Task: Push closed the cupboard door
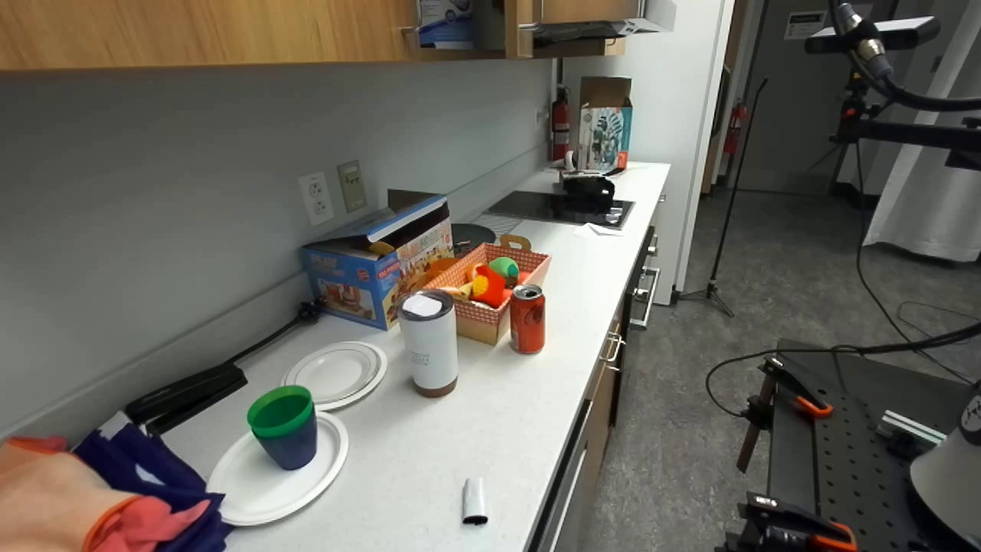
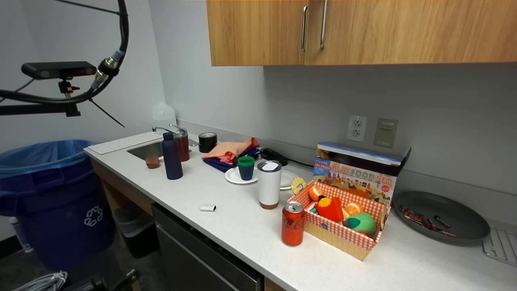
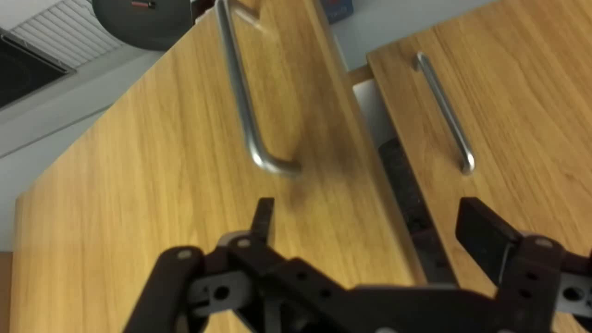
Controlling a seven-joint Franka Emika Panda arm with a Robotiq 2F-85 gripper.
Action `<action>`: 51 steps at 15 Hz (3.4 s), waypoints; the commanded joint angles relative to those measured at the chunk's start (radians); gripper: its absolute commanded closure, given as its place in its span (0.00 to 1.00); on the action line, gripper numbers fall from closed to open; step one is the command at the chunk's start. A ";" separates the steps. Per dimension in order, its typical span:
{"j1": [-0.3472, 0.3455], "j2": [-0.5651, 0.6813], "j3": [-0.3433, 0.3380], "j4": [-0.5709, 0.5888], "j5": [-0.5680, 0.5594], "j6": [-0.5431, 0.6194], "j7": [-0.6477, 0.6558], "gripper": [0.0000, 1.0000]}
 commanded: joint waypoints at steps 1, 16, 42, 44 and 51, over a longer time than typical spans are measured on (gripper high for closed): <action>-0.022 0.017 -0.006 0.041 0.010 0.077 0.027 0.00; -0.110 -0.164 -0.011 -0.056 -0.125 -0.192 0.022 0.00; -0.096 -0.338 0.003 -0.175 -0.099 -0.336 0.017 0.00; -0.096 -0.338 0.003 -0.175 -0.099 -0.336 0.017 0.00; -0.096 -0.338 0.003 -0.175 -0.099 -0.336 0.017 0.00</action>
